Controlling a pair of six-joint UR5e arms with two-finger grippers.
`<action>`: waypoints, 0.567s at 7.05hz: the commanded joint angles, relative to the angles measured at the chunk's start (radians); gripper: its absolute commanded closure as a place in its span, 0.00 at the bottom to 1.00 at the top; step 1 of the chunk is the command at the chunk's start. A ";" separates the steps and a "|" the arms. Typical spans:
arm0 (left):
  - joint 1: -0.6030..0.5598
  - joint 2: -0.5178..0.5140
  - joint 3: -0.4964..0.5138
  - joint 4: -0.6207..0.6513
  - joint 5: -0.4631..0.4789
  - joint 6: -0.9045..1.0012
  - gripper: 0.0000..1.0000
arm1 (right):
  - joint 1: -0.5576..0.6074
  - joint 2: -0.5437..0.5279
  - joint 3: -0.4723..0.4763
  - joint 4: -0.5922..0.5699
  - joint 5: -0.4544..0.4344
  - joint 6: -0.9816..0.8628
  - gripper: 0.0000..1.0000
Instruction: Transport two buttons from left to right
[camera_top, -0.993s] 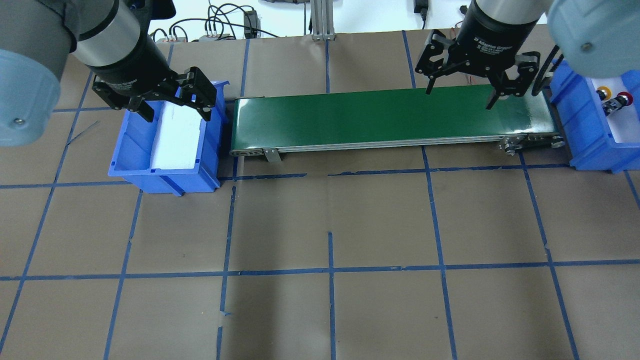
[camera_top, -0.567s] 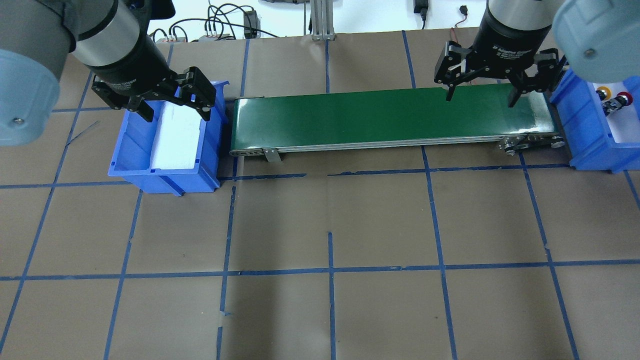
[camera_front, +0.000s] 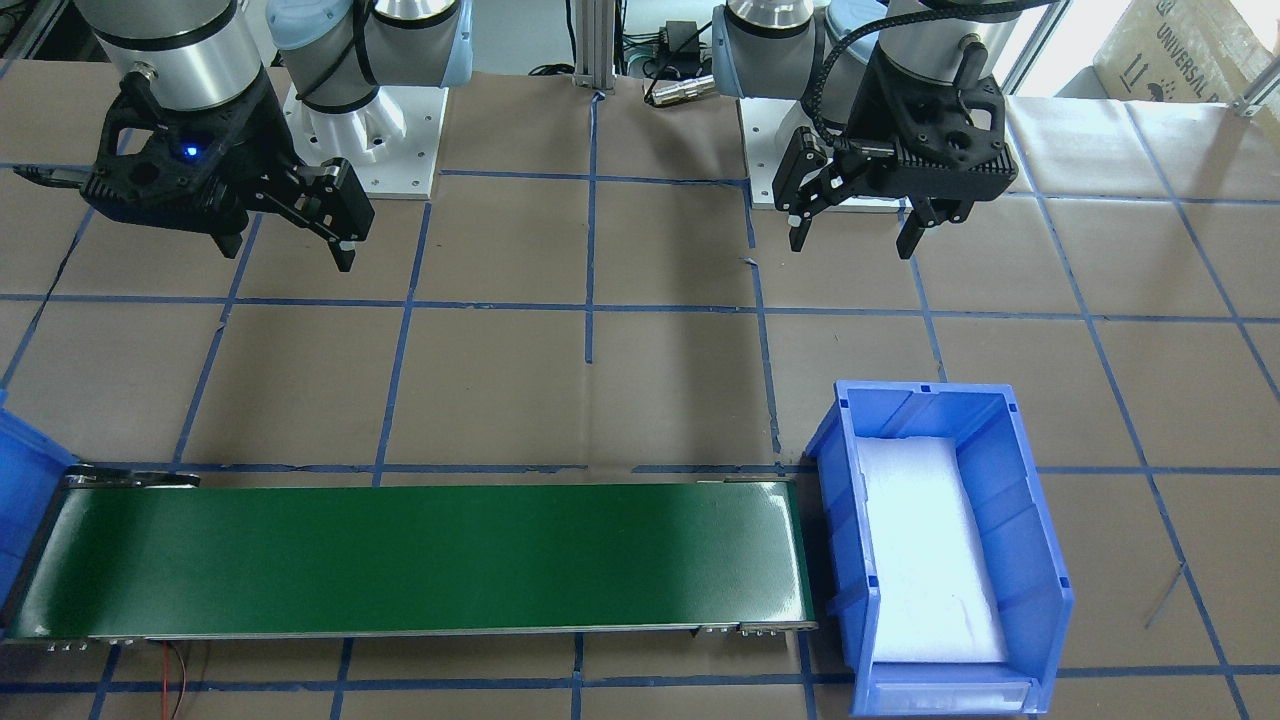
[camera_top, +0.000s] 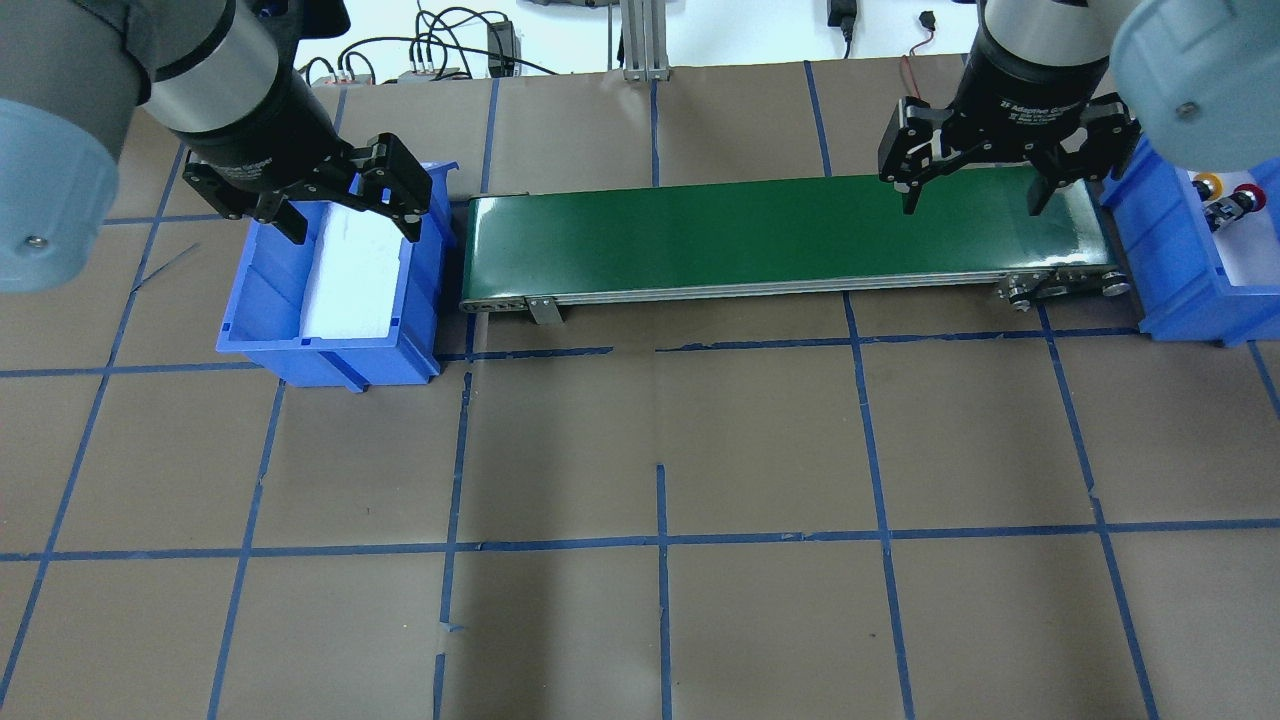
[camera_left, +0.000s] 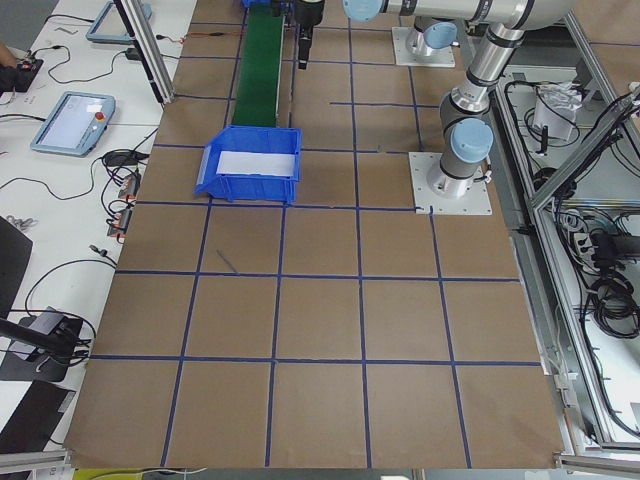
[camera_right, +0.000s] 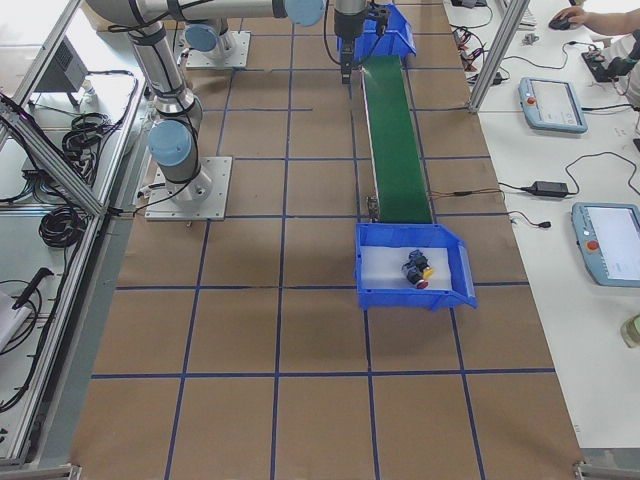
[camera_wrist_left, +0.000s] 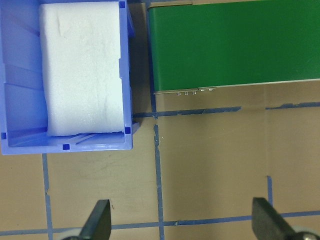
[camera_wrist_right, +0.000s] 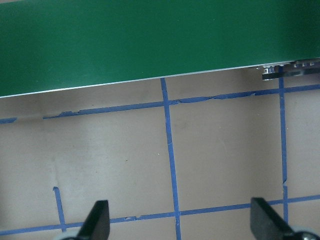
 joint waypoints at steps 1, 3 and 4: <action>0.000 0.000 0.000 0.000 0.000 -0.001 0.00 | 0.001 0.002 -0.009 0.010 0.022 -0.117 0.00; 0.000 0.000 0.000 0.000 0.000 0.001 0.00 | 0.001 -0.001 -0.009 0.018 0.011 -0.117 0.00; 0.000 0.000 0.000 0.000 0.000 -0.001 0.00 | 0.001 0.000 -0.010 0.015 0.008 -0.117 0.00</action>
